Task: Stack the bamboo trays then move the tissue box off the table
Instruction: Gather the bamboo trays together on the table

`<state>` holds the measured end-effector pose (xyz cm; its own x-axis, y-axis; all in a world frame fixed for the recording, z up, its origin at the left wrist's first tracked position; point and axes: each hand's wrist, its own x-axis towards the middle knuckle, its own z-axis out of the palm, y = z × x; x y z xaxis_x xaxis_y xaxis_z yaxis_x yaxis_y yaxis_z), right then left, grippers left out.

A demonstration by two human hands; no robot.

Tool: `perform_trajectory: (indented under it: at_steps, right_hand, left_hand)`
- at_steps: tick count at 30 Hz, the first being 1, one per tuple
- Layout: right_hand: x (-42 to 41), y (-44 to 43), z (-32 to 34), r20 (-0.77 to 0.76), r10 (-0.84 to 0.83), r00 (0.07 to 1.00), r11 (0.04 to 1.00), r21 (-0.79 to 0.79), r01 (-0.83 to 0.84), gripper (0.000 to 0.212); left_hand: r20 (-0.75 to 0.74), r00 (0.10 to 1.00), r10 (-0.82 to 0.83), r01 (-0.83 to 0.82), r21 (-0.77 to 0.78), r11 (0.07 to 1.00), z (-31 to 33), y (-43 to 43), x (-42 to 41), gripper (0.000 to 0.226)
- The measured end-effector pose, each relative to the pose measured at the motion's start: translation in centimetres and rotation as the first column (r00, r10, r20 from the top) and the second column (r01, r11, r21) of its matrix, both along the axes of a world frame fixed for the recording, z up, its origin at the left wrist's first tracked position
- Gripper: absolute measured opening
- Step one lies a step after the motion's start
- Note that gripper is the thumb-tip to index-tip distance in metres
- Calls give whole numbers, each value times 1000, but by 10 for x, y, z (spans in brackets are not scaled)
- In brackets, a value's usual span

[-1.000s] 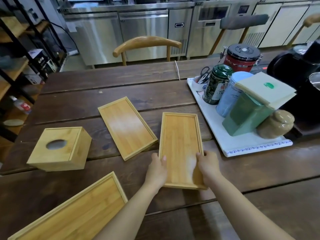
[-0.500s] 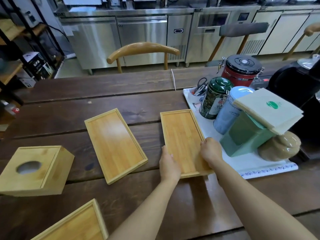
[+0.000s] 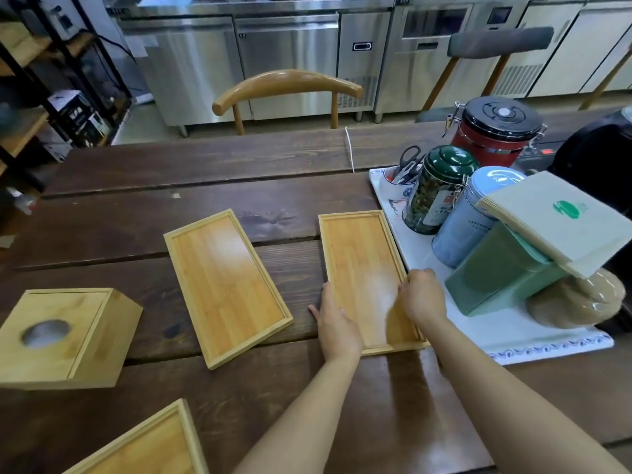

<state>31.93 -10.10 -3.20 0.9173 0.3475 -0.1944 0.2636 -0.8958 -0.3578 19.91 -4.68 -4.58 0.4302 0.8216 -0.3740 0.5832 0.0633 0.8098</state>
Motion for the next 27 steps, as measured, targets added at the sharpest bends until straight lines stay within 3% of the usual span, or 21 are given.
perform_trajectory:
  at_steps: [3,5,7,10,12,15,19,22,25,27]
  right_hand:
    - [-6,3,9,133,23,991,999,-49,-17,25]
    - [-13,12,16,223,84,971,996,-4,-86,26]
    - [-24,28,22,211,185,960,976,78,-205,29]
    - [-52,59,30,60,342,938,905,248,-346,40]
    - [-73,80,32,-118,409,905,875,333,-352,47]
    - [-100,106,26,-407,418,812,890,364,-276,71]
    - [-129,127,14,-601,398,693,912,338,-231,89]
    - [-140,131,16,-660,404,634,895,430,-122,81]
    - [-131,129,26,-754,296,586,890,441,118,67]
    - [-125,126,26,-714,218,665,890,425,165,51]
  left_hand:
    - [-21,998,-55,56,40,998,6,4,-6,55]
    - [-72,992,-99,110,165,980,14,12,-18,49]
    - [-108,991,-78,109,320,941,22,28,-35,46]
    - [-157,984,80,-1,447,894,26,61,-65,54]
    - [-259,941,217,-115,358,926,26,86,-81,68]
    - [-401,864,306,-291,98,952,25,115,-103,85]
    - [-326,888,323,-385,-147,911,23,126,-116,90]
    - [-134,897,420,-441,-273,855,23,131,-116,80]
    - [-100,879,466,-474,-282,834,29,137,-122,54]
    - [-106,883,457,-469,-252,847,33,135,-128,42]
